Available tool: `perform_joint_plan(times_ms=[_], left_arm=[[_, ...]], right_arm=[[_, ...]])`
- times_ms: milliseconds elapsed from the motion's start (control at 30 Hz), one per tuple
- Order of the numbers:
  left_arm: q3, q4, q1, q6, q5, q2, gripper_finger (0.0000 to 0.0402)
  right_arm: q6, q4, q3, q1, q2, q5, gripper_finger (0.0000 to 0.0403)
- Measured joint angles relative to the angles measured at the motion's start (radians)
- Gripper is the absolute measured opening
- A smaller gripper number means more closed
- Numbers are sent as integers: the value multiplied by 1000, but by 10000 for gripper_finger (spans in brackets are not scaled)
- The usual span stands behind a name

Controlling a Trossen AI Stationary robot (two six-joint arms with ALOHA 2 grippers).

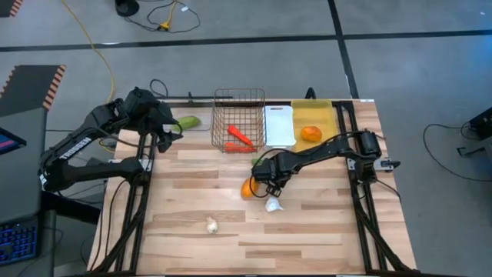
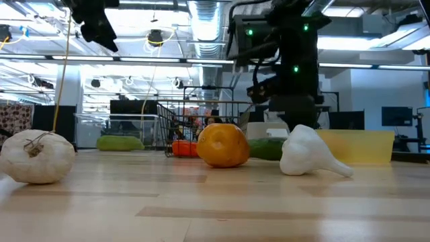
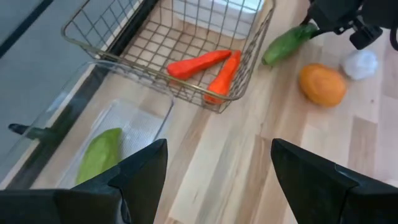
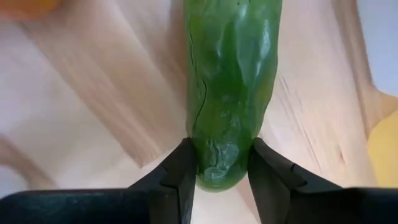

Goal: Sort produce into baskets
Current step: Put the cucumber into the transparent bin

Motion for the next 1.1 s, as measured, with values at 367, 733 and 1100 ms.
perform_joint_plan(times_ms=[367, 733, 1100], left_arm=[[0, 0, -66, -36, -1, -59, 274], [-21, 31, -153, -78, 3, -71, 274], [-293, 305, -256, -219, -10, -166, 274]], right_arm=[[-3, -149, 111, 11, -119, -110, 150], [-5, -67, 240, 39, -233, -201, 154], [-181, 291, 273, -53, -203, -161, 153]])
